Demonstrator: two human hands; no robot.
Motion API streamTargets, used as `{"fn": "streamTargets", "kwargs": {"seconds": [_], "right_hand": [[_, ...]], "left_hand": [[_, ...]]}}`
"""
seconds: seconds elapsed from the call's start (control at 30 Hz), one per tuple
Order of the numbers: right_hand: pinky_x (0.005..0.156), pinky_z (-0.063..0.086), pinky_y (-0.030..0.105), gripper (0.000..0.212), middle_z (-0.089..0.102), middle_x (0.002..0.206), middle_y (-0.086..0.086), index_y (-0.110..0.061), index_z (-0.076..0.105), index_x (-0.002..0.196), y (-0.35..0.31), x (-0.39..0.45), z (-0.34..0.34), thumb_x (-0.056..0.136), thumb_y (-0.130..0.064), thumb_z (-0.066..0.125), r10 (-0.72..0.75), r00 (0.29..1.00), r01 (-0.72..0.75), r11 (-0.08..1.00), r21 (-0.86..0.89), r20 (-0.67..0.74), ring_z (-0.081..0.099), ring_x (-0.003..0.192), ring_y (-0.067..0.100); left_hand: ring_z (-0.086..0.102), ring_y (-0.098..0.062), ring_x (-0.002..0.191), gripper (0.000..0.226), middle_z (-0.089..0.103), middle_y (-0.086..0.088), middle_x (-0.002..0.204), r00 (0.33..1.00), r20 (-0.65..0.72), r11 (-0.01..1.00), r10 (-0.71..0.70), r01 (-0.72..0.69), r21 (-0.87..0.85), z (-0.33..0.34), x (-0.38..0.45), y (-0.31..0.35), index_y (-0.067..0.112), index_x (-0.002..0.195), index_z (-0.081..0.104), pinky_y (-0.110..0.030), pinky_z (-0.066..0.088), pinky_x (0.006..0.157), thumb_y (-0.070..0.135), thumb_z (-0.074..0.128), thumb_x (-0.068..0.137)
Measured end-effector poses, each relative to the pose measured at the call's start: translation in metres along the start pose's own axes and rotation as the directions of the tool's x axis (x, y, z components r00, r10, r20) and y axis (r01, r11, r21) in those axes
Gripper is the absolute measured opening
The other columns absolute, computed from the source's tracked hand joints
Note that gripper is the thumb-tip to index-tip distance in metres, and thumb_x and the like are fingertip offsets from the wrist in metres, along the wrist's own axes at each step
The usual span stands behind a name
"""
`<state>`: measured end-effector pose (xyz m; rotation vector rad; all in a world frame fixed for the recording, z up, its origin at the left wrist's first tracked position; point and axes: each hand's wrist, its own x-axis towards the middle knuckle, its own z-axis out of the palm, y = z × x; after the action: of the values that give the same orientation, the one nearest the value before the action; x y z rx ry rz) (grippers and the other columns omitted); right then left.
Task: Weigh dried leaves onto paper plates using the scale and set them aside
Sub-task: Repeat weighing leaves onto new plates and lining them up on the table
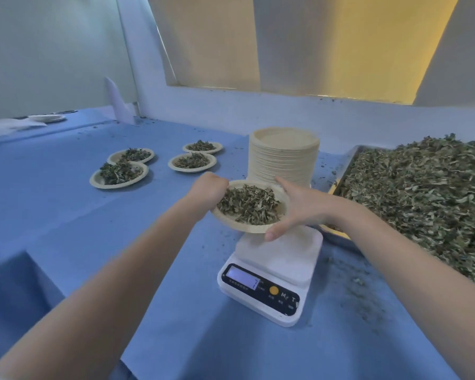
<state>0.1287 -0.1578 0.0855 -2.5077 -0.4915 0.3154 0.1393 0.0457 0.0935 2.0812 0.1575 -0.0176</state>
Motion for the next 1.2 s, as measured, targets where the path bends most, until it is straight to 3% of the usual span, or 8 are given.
{"fn": "streamTargets", "kwargs": {"seconds": [0.3, 0.5, 0.63, 0.77, 0.9, 0.97, 1.07, 1.2], "right_hand": [[0.104, 0.03, 0.026, 0.143, 0.028, 0.153, -0.004, -0.022, 0.008, 0.15, -0.059, 0.097, 0.033, 0.038, -0.064, 0.085, -0.076, 0.996, 0.082, 0.988, -0.128, 0.054, 0.03, 0.137, 0.015], [0.107, 0.034, 0.033, 0.128, 0.038, 0.143, -0.004, -0.015, 0.017, 0.146, -0.055, 0.155, 0.064, 0.047, -0.051, 0.09, -0.037, 0.985, 0.06, 0.99, -0.128, 0.17, 0.037, 0.132, 0.017], [0.101, 0.04, 0.032, 0.109, 0.048, 0.132, -0.005, -0.018, 0.032, 0.135, -0.043, 0.189, 0.065, 0.047, -0.038, 0.094, -0.029, 0.991, 0.038, 0.997, -0.065, 0.134, 0.046, 0.122, 0.015], [0.069, 0.036, 0.02, 0.086, 0.049, 0.104, -0.016, -0.024, 0.036, 0.114, -0.034, 0.222, 0.061, 0.05, -0.036, 0.093, 0.036, 0.999, -0.035, 0.999, -0.025, 0.03, 0.045, 0.1, 0.011], [0.078, 0.037, 0.03, 0.085, 0.052, 0.117, 0.0, -0.015, 0.037, 0.121, -0.025, 0.255, 0.056, 0.057, -0.037, 0.089, 0.135, 0.988, -0.138, 0.99, -0.039, -0.07, 0.048, 0.116, 0.022], [0.08, 0.038, 0.032, 0.082, 0.052, 0.126, 0.009, -0.01, 0.038, 0.128, -0.022, 0.269, 0.054, 0.066, -0.035, 0.085, 0.177, 0.972, -0.189, 0.98, -0.068, -0.154, 0.047, 0.122, 0.029], [0.078, 0.04, 0.032, 0.06, 0.053, 0.129, 0.018, -0.002, 0.04, 0.131, -0.021, 0.287, 0.053, 0.084, -0.023, 0.07, 0.275, 0.905, -0.307, 0.95, -0.05, -0.325, 0.05, 0.119, 0.033], [0.07, 0.038, 0.033, 0.026, 0.057, 0.12, 0.019, 0.0, 0.051, 0.118, -0.019, 0.304, 0.051, 0.092, -0.005, 0.05, 0.362, 0.813, -0.409, 0.912, -0.006, -0.457, 0.055, 0.11, 0.035]], "left_hand": [[0.026, -0.015, 0.057, 0.036, 0.029, -0.005, 0.065, 0.972, -0.202, 0.992, -0.119, 0.123, 0.005, -0.076, 0.039, -0.048, 0.012, 0.06, 0.028, -0.027, 0.021, 0.052, -0.003, 0.032, 0.092], [0.027, -0.02, 0.06, 0.036, 0.029, -0.005, 0.061, 0.979, -0.141, 0.987, -0.144, 0.152, 0.051, -0.083, 0.08, -0.099, 0.013, 0.058, 0.029, -0.03, 0.019, 0.055, -0.004, 0.036, 0.088], [0.042, -0.021, 0.082, 0.022, 0.045, -0.005, 0.079, 0.983, -0.112, 0.988, -0.145, 0.15, 0.034, -0.073, 0.119, -0.116, 0.014, 0.075, 0.043, -0.03, 0.029, 0.071, 0.006, 0.036, 0.094], [0.046, -0.024, 0.119, 0.031, 0.051, -0.005, 0.125, 0.987, -0.115, 0.993, -0.109, 0.112, 0.027, -0.064, 0.157, -0.113, 0.007, 0.122, 0.052, -0.03, 0.034, 0.093, 0.022, 0.033, 0.101], [0.049, -0.021, 0.092, 0.022, 0.048, 0.0, 0.102, 0.99, -0.124, 0.998, -0.066, 0.066, -0.003, -0.06, 0.194, -0.11, 0.016, 0.11, 0.047, -0.026, 0.036, 0.071, 0.021, 0.026, 0.103], [0.05, -0.017, 0.09, 0.025, 0.045, 0.003, 0.108, 0.987, -0.138, 0.996, -0.079, 0.072, -0.051, -0.058, 0.208, -0.108, 0.019, 0.113, 0.049, -0.026, 0.038, 0.073, 0.019, 0.026, 0.103], [0.035, -0.003, 0.066, 0.026, 0.045, 0.004, 0.089, 0.986, -0.148, 0.996, -0.076, 0.068, -0.06, -0.053, 0.226, -0.106, 0.026, 0.089, 0.046, -0.018, 0.027, 0.058, 0.013, 0.027, 0.101], [0.036, -0.005, 0.065, 0.015, 0.043, -0.002, 0.1, 0.987, -0.147, 0.998, -0.062, 0.057, -0.04, -0.045, 0.24, -0.099, 0.019, 0.107, 0.04, -0.02, 0.028, 0.058, 0.014, 0.029, 0.1]]}}
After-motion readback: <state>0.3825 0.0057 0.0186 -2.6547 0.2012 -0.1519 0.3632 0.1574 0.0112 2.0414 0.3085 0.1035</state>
